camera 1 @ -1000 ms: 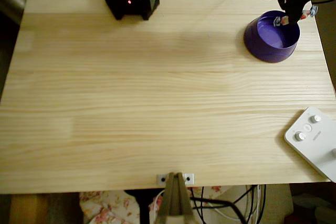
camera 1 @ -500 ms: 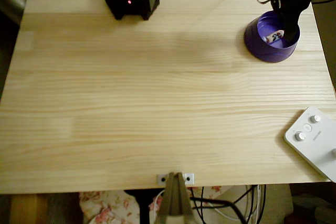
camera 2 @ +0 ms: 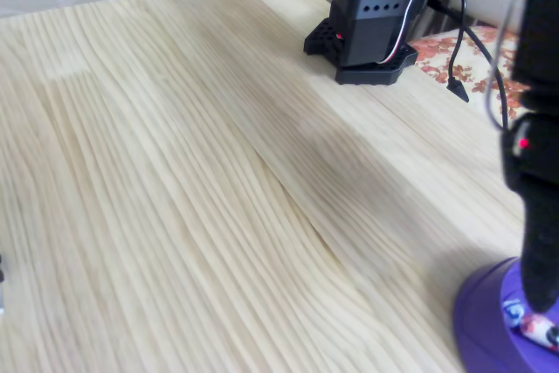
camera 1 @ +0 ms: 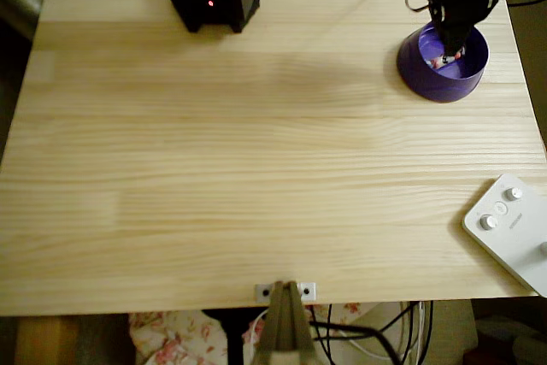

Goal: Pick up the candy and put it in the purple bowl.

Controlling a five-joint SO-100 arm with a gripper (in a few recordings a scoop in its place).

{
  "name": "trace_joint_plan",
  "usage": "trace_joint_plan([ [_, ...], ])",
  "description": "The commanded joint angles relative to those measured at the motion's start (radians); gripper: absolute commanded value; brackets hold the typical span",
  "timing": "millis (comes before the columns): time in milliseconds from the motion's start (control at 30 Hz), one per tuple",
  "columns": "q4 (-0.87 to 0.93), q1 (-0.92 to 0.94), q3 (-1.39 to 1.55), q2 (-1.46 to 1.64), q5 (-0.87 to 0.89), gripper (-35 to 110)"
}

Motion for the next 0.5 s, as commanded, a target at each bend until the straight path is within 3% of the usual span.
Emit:
trace_joint_plan([
  [0, -0.023, 0.008, 0.029, 0.166, -0.006, 0],
  [467, -0.067, 0.207, 0.218, 0.273, 0.011, 0],
])
